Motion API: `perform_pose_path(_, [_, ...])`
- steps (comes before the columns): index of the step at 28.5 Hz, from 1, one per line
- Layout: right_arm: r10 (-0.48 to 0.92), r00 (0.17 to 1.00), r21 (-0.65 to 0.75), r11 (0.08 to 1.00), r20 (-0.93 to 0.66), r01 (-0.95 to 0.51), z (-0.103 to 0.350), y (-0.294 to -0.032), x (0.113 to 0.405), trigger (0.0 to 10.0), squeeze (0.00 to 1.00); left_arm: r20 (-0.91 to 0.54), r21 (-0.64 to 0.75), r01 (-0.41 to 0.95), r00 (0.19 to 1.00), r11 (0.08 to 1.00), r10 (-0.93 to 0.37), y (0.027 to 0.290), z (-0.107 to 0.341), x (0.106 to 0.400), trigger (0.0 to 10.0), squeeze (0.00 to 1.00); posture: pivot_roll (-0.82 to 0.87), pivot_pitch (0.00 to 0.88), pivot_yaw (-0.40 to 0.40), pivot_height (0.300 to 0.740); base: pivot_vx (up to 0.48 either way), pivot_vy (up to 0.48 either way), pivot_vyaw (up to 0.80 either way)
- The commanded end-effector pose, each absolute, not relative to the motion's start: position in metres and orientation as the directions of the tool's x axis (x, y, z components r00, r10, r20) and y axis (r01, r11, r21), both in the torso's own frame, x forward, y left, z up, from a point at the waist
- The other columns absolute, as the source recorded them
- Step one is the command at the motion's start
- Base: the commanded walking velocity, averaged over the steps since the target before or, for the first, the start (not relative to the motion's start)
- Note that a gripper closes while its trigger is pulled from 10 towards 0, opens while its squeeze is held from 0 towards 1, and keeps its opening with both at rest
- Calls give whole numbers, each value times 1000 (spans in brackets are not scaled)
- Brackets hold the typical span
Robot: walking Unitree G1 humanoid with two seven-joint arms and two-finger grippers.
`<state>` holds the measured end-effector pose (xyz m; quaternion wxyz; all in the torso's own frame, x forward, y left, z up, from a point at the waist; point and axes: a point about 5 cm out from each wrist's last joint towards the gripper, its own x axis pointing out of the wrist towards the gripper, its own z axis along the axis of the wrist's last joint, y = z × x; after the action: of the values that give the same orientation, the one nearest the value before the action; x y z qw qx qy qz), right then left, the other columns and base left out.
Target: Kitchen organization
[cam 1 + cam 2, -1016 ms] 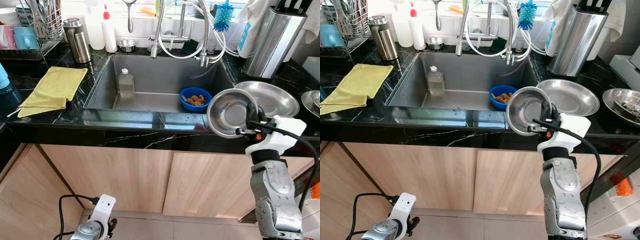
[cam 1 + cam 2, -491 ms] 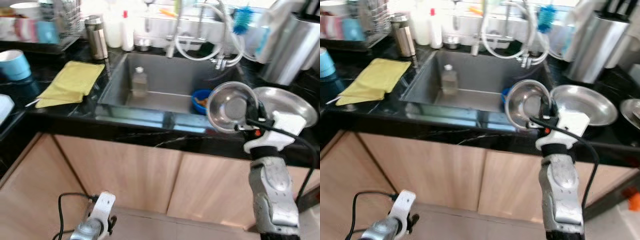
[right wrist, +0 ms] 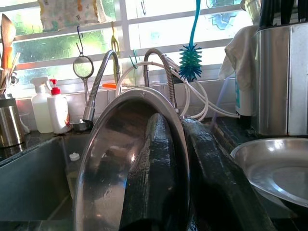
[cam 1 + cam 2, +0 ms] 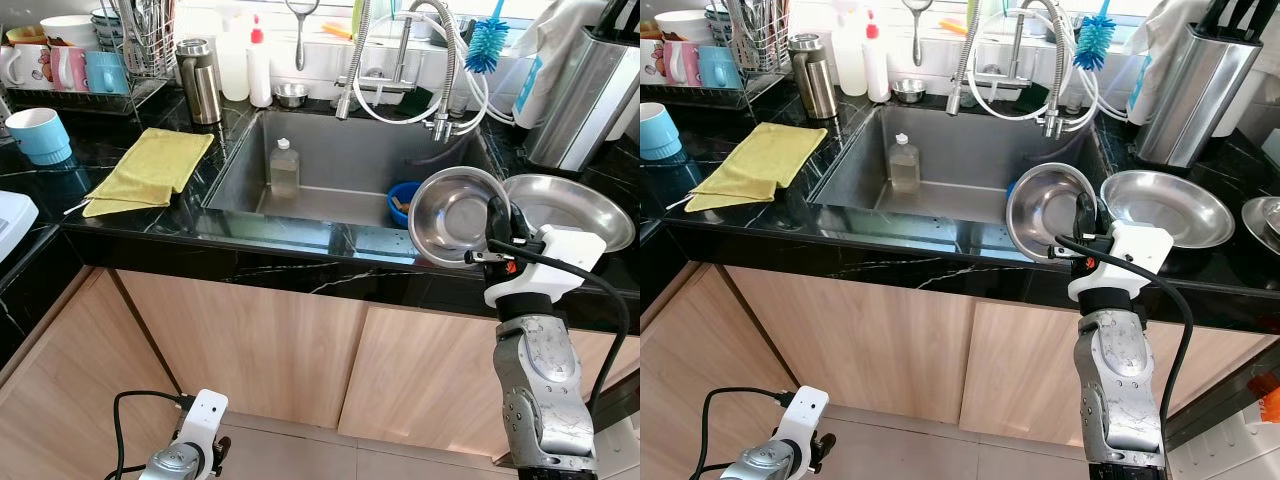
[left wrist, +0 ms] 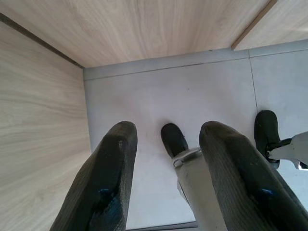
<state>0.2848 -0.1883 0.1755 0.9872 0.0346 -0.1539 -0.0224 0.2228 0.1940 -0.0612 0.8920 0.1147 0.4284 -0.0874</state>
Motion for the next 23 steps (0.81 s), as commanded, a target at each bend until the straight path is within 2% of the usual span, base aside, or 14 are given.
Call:
perform_pose_path(1, [-67,948,77,996,312,45,178,-190,284,10000,0,-787,131,252,614,959,-54,195,-62,222,10000,0,29,23,-60,740,255,0,0])
perform_pose_path(23, [-86,948,66,995,307,69,176,-193,279,10000,0,-794,131,250,606,960,-49,195,-63,220,10000,0,26,31,-64,740,263,0,0])
